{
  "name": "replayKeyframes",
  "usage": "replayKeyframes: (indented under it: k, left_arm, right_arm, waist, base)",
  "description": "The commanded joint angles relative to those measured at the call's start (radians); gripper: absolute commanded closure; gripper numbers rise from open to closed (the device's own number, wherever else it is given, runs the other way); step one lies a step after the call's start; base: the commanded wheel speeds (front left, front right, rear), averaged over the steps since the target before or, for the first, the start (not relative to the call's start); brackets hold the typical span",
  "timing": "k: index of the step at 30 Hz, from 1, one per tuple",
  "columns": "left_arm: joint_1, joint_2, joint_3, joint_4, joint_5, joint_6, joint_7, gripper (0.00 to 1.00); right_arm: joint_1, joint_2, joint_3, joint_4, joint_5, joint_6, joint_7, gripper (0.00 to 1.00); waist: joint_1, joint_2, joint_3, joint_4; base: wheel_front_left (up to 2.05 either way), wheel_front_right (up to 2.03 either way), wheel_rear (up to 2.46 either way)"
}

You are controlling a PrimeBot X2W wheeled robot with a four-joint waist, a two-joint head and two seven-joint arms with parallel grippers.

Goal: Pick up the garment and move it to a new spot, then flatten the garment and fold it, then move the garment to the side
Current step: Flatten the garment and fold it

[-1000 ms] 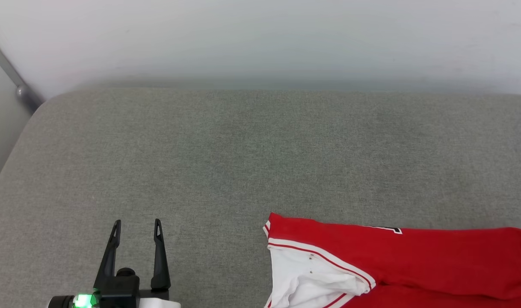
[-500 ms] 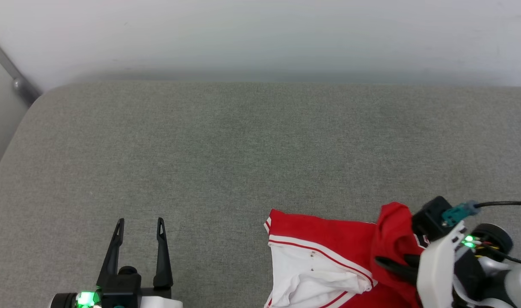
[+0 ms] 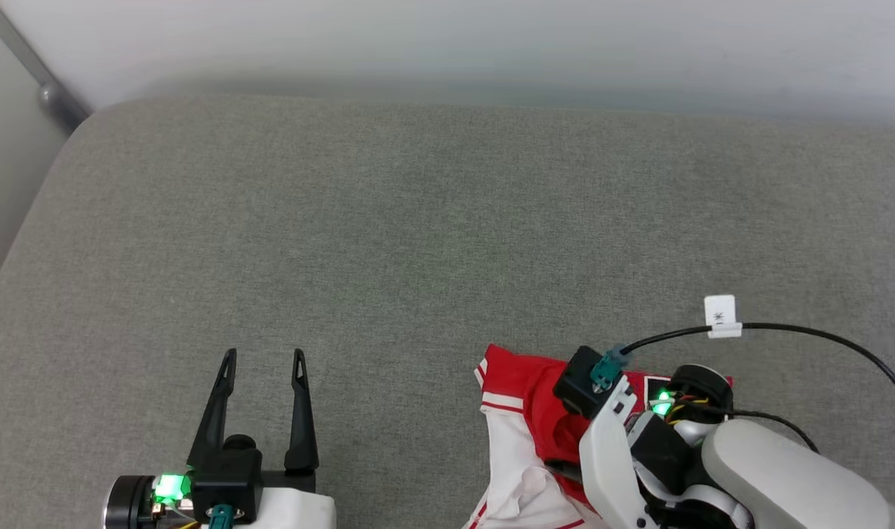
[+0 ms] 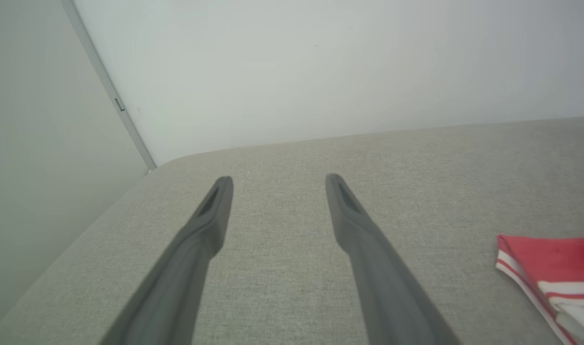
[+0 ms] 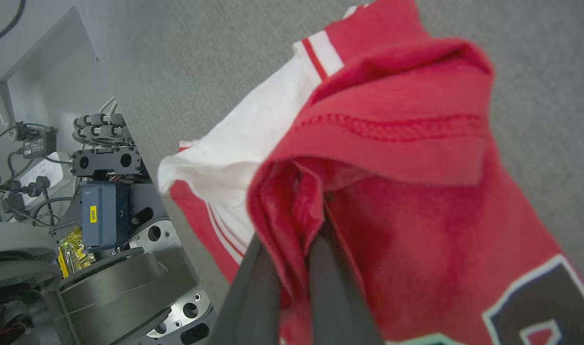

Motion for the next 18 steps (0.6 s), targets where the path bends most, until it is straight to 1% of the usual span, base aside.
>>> replayKeyframes:
  k: [1,6,7,8,9,10,15,18]
  left_arm:
    - [-0.011,-0.004,-0.001,0.002,0.003,-0.002,-0.002,0.0]
    - [-0.014,-0.011,0.01,0.008,0.003,-0.009,-0.002,0.0]
    - [-0.012,-0.012,0.013,0.009,0.003,-0.008,-0.002,0.0]
    - [-0.009,-0.012,0.017,0.01,0.004,-0.009,-0.002,0.0]
    - [-0.004,-0.013,0.019,0.011,0.004,-0.01,-0.002,0.0]
    - [0.0,-0.013,0.021,0.013,0.006,-0.011,-0.002,0.0]
    - [0.026,-0.008,0.031,0.016,0.008,-0.018,-0.002,0.0]
    - [0.039,-0.004,0.041,0.016,0.003,-0.027,-0.002,0.0]
  right_arm:
    - [-0.014,0.004,0.009,0.009,-0.001,-0.001,-0.008,1.0]
    - [-0.051,0.012,0.119,0.121,0.009,-0.001,-0.055,1.0]
    - [-0.054,0.013,0.131,0.134,0.013,-0.001,-0.076,0.87]
    - [-0.063,0.012,0.142,0.142,0.01,-0.001,-0.1,0.61]
    - [-0.074,0.01,0.152,0.144,0.006,-0.001,-0.124,0.09]
    - [-0.08,0.009,0.154,0.145,0.009,-0.001,-0.151,0.0]
    - [-0.106,-0.025,0.145,0.099,-0.004,-0.001,-0.286,0.0]
    - [-0.107,-0.049,0.08,0.066,-0.028,-0.001,-0.382,0.0]
  waist:
    - [-0.0001,0.0,0.004,0.004]
    - [-0.0001,0.0,0.008,0.007]
    - [-0.0001,0.0,0.006,0.005]
    - [-0.0001,0.0,0.002,0.001]
    - [-0.0001,0.0,-0.003,-0.003]
    - [-0.0001,0.0,-0.011,-0.009]
    - [-0.0001,0.0,-0.055,-0.038]
    - [-0.0001,0.0,-0.082,-0.058]
  base:
    - [0.0,0.0,0.0]
    - [0.0,0.0,0.0]
    - [0.0,0.0,0.0]
    - [0.0,0.0,0.0]
    - [0.0,0.0,0.0]
    - [0.0,0.0,0.0]
    - [0.0,0.0,0.0]
    - [0.0,0.0,0.0]
